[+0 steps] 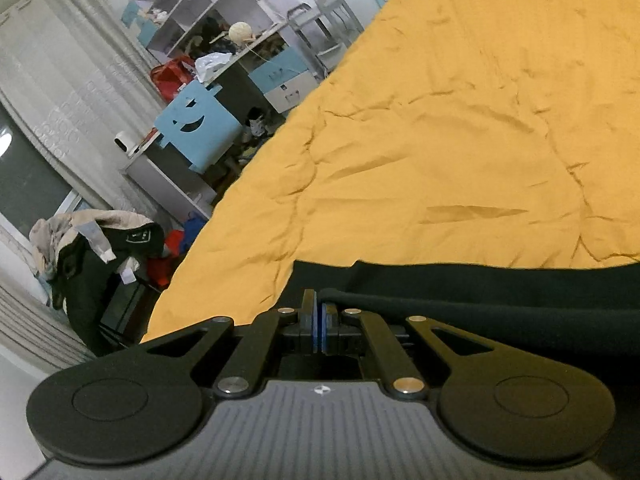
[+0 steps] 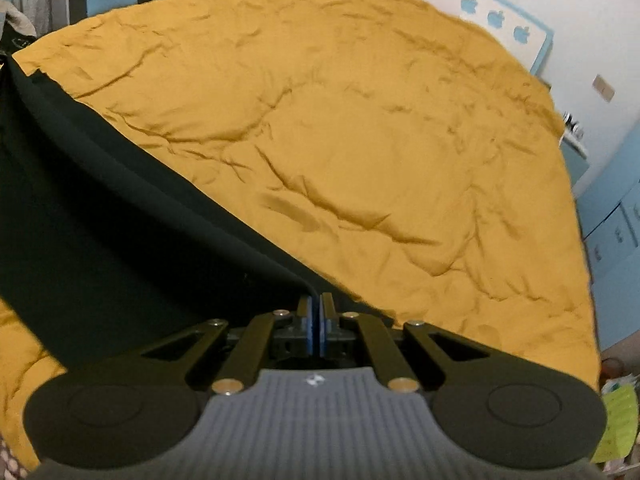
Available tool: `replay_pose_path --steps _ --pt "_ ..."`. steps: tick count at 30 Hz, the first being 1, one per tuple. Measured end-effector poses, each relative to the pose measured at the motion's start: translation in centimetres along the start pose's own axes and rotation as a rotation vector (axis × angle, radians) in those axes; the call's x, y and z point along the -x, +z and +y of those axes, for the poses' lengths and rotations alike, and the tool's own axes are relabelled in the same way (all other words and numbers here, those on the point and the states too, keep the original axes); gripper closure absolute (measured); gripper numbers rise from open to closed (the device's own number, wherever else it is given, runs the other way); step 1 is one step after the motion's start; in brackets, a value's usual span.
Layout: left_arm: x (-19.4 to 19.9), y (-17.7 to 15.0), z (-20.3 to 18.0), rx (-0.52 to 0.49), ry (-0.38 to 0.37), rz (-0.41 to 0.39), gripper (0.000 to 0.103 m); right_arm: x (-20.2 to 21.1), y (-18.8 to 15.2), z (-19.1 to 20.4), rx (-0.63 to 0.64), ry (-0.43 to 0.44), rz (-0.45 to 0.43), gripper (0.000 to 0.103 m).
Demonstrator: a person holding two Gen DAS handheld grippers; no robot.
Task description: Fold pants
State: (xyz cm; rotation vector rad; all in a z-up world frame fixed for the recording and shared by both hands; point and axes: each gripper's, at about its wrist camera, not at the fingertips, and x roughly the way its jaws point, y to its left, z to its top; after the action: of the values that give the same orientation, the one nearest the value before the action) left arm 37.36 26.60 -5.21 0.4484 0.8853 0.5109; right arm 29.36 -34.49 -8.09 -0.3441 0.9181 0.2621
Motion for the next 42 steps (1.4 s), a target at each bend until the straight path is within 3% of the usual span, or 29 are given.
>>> replay_pose_path --steps 11,19,21,23,26,27,31,35,42 --pt "-4.9 1.4 -4.6 -0.076 0.017 0.062 0.101 -6.0 0.0 -1.4 -0.072 0.034 0.057 0.103" --pt "-6.5 1.2 -5.7 -0.007 0.002 0.101 0.101 -8.1 -0.2 -1.9 -0.132 0.033 0.050 0.103" --pt "-6.6 1.1 -6.2 -0.008 0.011 0.098 0.092 -8.5 -0.3 -1.9 -0.147 0.029 0.054 0.103" --pt "-6.2 1.1 -6.5 -0.025 0.020 0.066 0.088 -8.4 -0.4 -2.1 -0.172 0.038 0.044 0.100" --pt "-5.4 1.1 -5.8 0.006 0.006 0.032 0.078 -7.1 -0.6 -2.4 -0.192 0.021 0.004 0.073" --pt "-5.0 1.2 -5.5 0.025 -0.007 0.021 0.075 -6.5 -0.8 -2.6 -0.196 0.020 -0.009 0.071" --pt "-2.6 1.6 -4.5 0.079 -0.027 -0.034 0.068 -3.5 -2.2 -3.2 -0.211 0.032 -0.052 0.070" --pt "0.5 1.5 -4.2 0.110 -0.111 -0.075 0.068 -1.8 -4.3 -4.6 -0.258 0.024 -0.067 0.069" --pt "3.7 0.5 -5.8 0.111 -0.201 -0.073 0.068 -3.3 -5.2 -7.3 -0.365 0.082 -0.116 0.069"
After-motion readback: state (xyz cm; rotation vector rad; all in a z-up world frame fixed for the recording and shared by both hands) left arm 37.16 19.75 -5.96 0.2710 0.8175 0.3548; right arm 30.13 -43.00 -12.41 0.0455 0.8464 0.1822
